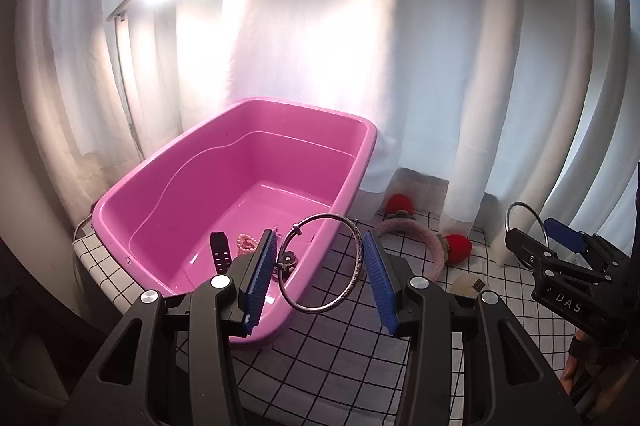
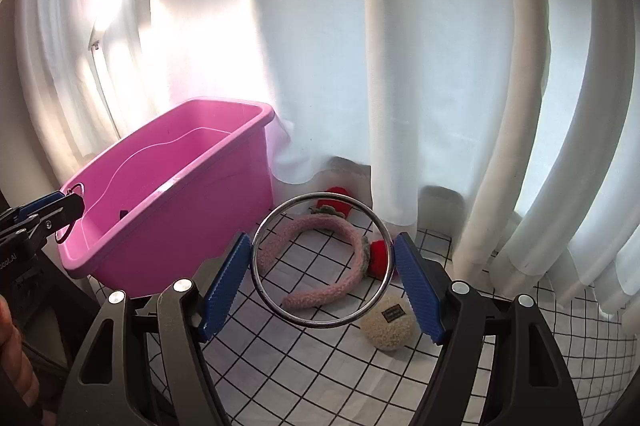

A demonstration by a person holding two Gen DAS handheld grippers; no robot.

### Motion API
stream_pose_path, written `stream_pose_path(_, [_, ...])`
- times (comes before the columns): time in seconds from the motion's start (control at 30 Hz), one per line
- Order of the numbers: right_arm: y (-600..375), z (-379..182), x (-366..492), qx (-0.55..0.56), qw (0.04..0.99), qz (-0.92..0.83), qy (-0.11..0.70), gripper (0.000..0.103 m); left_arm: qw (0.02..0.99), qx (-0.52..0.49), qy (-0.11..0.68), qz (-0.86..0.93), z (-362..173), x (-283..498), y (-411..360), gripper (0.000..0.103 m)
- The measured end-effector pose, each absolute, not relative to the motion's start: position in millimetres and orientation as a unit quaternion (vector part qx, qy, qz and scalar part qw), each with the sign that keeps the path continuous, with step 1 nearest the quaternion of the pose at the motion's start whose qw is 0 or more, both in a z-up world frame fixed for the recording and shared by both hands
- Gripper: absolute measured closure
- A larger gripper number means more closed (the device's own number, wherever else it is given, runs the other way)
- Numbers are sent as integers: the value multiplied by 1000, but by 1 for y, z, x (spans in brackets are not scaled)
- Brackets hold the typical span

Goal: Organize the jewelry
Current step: 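Carry the ring in the right tool and bangle in the left tool over the tub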

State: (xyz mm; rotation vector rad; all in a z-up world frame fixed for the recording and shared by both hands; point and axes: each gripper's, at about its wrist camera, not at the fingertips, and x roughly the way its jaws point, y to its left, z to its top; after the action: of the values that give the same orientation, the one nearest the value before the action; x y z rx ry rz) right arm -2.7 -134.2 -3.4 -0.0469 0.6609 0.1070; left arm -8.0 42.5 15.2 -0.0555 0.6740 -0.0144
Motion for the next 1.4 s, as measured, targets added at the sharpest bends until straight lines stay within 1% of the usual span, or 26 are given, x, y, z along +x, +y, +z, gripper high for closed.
stream_pose_path(0.3, [-47, 24, 35, -51, 947, 108, 300, 32, 946, -38, 317, 47, 33, 18, 130, 59])
stream_pose_path(0.57, [21, 26, 74, -73, 942, 137, 299, 32, 941, -36, 332, 58, 25, 52, 179, 59])
stream_pose_path(0.87, [64, 1, 112, -95, 925, 140, 340, 32, 929, -35, 366, 41, 0, 95, 200, 59])
stream_pose_path(1.07, [69, -17, 130, -95, 918, 120, 365, 32, 918, -33, 393, 31, -20, 116, 202, 59])
stream_pose_path(1.4, [71, -30, 138, -98, 915, 90, 382, 32, 906, -36, 420, 21, -37, 130, 206, 57])
